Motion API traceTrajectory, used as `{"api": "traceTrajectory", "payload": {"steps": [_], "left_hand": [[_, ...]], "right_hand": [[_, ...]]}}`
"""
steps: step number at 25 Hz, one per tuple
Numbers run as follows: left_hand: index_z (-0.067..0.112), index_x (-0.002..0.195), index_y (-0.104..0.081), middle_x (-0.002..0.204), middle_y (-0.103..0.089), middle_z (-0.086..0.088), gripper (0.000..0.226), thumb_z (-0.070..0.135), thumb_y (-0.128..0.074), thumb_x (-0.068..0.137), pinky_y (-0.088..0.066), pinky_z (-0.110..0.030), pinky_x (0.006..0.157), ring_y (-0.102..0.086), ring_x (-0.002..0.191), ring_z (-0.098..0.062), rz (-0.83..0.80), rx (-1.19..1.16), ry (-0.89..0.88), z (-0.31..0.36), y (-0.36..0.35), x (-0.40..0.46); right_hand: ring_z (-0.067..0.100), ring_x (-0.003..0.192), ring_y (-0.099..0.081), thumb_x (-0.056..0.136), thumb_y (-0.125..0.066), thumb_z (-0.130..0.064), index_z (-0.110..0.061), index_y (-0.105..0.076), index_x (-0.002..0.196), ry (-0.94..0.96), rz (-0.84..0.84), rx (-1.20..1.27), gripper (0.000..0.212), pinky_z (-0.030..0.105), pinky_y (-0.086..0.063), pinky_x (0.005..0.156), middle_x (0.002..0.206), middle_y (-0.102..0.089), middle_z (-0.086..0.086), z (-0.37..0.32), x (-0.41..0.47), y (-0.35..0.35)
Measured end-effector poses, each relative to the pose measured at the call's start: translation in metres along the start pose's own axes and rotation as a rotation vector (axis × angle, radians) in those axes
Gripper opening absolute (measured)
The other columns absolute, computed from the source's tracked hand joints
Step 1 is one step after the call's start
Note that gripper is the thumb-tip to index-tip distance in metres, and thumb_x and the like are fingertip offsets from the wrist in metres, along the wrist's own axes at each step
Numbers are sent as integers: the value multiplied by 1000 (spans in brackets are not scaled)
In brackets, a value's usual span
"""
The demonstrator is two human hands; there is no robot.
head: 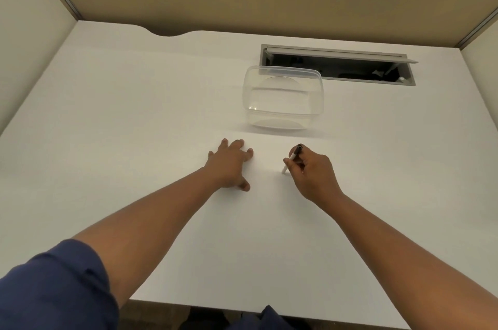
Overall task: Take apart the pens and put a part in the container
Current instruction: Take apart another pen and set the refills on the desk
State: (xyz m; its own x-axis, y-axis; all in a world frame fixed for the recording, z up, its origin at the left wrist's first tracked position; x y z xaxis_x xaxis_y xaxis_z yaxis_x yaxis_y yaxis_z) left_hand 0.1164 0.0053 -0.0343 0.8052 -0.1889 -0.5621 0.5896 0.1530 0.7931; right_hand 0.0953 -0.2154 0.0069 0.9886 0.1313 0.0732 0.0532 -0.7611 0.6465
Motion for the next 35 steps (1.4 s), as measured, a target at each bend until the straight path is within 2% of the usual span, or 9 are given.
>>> {"api": "traceTrajectory", "payload": {"steps": [7,10,13,15,19,24,28,31,35], "left_hand": [[36,157,-24,168,-8,5,110,45,-88,67,-15,-67,116,5,154,-33,17,-16,-3,0,0,-1],[36,157,-24,168,-8,5,110,45,-88,67,-15,-67,116,5,154,-33,17,-20,-1,1,0,-2],[36,157,-24,168,-7,5,110,45,-88,68,-14,-66,117,4,154,-33,18,-14,3,1,0,-3],[36,157,-23,168,-7,5,110,46,-87,68,-14,-65,117,5,154,-33,19,-17,-1,1,1,-3],[36,157,-23,169,-6,5,110,45,-87,69,-13,-65,117,5,155,-32,21,-26,-1,1,1,-5],[34,158,-22,169,-5,4,108,45,-85,71,-13,-63,119,5,155,-31,12,-48,-2,2,2,-8],[29,151,-41,159,-32,1,88,47,-82,75,-35,-46,114,-26,147,-27,120,-139,-95,18,0,-13],[28,141,-53,138,-53,3,69,41,-81,80,-48,-35,101,-55,117,-15,180,-436,-206,42,-7,-18],[30,123,-66,114,-65,6,40,27,-78,85,-53,-23,84,-65,92,-7,230,-625,-278,65,-11,-23]], "right_hand": [[12,49,-45,93,-61,-24,-25,-50,81,10,-14,-4,16,16,-32,51,50,-51,-9,1,-2,0],[10,51,-49,94,-60,-22,-24,-49,82,26,-33,-41,17,14,-30,51,55,-56,-20,1,-6,0],[15,51,-47,94,-61,-23,-23,-50,82,21,21,-23,16,18,-33,51,48,-52,-9,2,-4,4],[13,50,-47,94,-60,-24,-23,-49,82,-1,-10,-22,16,18,-33,51,49,-54,-14,4,-8,2],[17,54,-53,94,-59,-31,-22,-52,85,-51,-19,-30,15,34,-45,56,54,-60,-5,7,-8,1],[7,64,-61,94,-59,-35,-26,-52,89,-63,-20,-34,13,31,-48,59,63,-64,-12,0,-8,6],[5,58,-61,94,-58,-38,-26,-53,91,-84,-31,-12,14,33,-51,59,66,-63,-14,-4,-5,13],[5,59,-59,93,-59,-40,-28,-53,91,-70,-40,-14,14,31,-50,57,63,-62,-16,-9,-3,15],[3,66,-59,93,-59,-38,-29,-52,90,-37,-82,-30,11,25,-41,55,64,-63,-19,-15,-5,12]]}}
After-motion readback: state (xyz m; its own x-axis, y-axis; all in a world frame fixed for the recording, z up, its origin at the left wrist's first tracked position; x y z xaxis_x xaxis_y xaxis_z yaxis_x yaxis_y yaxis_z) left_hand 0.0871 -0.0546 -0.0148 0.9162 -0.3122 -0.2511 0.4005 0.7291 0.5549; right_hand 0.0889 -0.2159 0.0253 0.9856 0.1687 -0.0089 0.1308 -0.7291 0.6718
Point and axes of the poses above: each hand's wrist, its own x-axis towards the middle knuckle, its own y-axis out of the back of the hand, z = x × y, the point moved 4 cm from there along x, towards the middle knuckle
